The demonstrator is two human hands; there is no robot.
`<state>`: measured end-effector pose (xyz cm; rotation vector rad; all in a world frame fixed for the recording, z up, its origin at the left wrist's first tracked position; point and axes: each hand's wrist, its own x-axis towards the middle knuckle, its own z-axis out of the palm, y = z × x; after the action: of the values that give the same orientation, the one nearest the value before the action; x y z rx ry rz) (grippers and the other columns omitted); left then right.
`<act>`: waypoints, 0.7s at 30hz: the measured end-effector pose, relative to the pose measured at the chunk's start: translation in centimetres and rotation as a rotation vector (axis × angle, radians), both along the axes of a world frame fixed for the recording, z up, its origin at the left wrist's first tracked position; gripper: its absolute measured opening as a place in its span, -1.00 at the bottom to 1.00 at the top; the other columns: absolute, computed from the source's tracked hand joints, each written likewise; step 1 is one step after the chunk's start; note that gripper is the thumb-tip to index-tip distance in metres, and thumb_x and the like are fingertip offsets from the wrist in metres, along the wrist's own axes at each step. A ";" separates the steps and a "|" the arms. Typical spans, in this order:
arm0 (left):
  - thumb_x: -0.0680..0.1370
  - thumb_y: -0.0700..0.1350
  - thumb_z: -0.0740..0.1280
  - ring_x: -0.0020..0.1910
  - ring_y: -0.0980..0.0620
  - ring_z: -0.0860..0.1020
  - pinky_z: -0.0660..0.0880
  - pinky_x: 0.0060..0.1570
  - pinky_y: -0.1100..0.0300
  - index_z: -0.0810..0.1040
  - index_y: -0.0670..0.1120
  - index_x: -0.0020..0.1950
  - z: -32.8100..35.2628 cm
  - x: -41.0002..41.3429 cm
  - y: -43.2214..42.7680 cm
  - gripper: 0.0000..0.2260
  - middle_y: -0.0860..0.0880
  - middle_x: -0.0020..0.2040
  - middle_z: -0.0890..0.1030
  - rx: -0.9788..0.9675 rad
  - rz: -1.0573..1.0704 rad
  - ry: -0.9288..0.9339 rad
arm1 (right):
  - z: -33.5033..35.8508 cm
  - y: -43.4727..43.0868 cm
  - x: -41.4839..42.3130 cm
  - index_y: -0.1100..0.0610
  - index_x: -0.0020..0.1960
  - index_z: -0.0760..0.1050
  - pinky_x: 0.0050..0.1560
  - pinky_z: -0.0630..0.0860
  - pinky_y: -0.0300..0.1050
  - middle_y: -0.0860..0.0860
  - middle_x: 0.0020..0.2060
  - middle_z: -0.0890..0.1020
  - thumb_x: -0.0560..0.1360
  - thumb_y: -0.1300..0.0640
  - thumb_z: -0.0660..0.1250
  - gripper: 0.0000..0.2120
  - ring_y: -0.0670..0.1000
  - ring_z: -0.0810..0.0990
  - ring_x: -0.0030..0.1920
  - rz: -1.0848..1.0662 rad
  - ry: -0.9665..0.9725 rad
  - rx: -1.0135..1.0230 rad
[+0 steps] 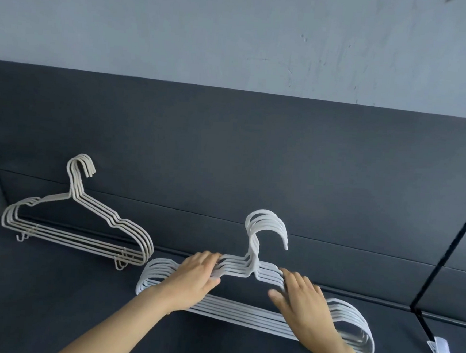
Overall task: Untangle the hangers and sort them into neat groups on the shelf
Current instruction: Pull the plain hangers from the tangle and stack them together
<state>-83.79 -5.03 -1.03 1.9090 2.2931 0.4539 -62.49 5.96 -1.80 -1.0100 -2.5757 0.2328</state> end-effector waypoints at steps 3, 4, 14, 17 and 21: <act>0.57 0.01 0.14 0.25 0.06 0.32 0.26 0.30 0.15 0.23 -0.03 0.38 0.4 -0.2 -0.3 -0.61 0.05 0.25 0.37 -0.026 -0.005 -0.107 | 0.1 0.1 0.5 0.01 0.34 0.31 0.01 0.22 -0.20 -0.12 0.03 0.51 0.35 -0.40 -0.25 -0.22 -0.02 0.46 0.12 0.051 0.059 -0.016; 0.56 0.00 0.17 0.22 0.07 0.34 0.28 0.28 0.14 0.28 -0.02 0.33 0.6 -0.3 -0.5 -0.65 0.06 0.20 0.39 -0.024 -0.006 -0.145 | 0.3 -0.1 0.5 0.01 0.34 0.29 0.02 0.20 -0.21 -0.14 0.02 0.48 0.43 -0.33 -0.15 -0.35 -0.03 0.44 0.13 0.061 0.072 -0.033; 0.52 -0.09 0.30 0.20 0.17 0.41 0.33 0.31 0.19 0.39 0.02 0.20 1.6 -6.6 -8.1 -0.74 0.06 0.16 0.45 -0.027 0.021 -0.348 | 1.6 -5.7 -6.0 0.03 0.30 0.35 0.26 0.31 -0.15 -0.12 0.13 0.50 0.55 -0.03 0.18 -0.65 -0.11 0.43 0.22 0.167 0.139 -0.353; 0.52 -0.09 0.30 0.19 0.23 0.41 0.34 0.29 0.25 0.39 0.04 0.24 1.7 -11.3 -11.9 -0.70 0.11 0.17 0.45 0.000 0.071 -0.398 | 2.0 -8.2 -11.4 0.05 0.29 0.37 0.28 0.34 -0.17 -0.12 0.11 0.50 0.54 -0.01 0.21 -0.65 -0.12 0.46 0.21 0.224 0.159 -0.430; 0.53 -0.10 0.29 0.15 0.24 0.41 0.32 0.19 0.37 0.38 0.10 0.18 1.5 -19.6 -17.4 -0.74 0.17 0.09 0.44 0.022 0.140 -0.392 | 1.9 -12.3 -20.7 0.08 0.31 0.37 0.24 0.34 -0.28 -0.10 0.12 0.49 0.53 0.03 0.24 -0.63 -0.18 0.45 0.17 0.284 0.171 -0.492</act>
<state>-103.42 -22.38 0.50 1.5073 2.1695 0.7928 -83.22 -6.36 0.14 -0.7220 -2.5461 1.0198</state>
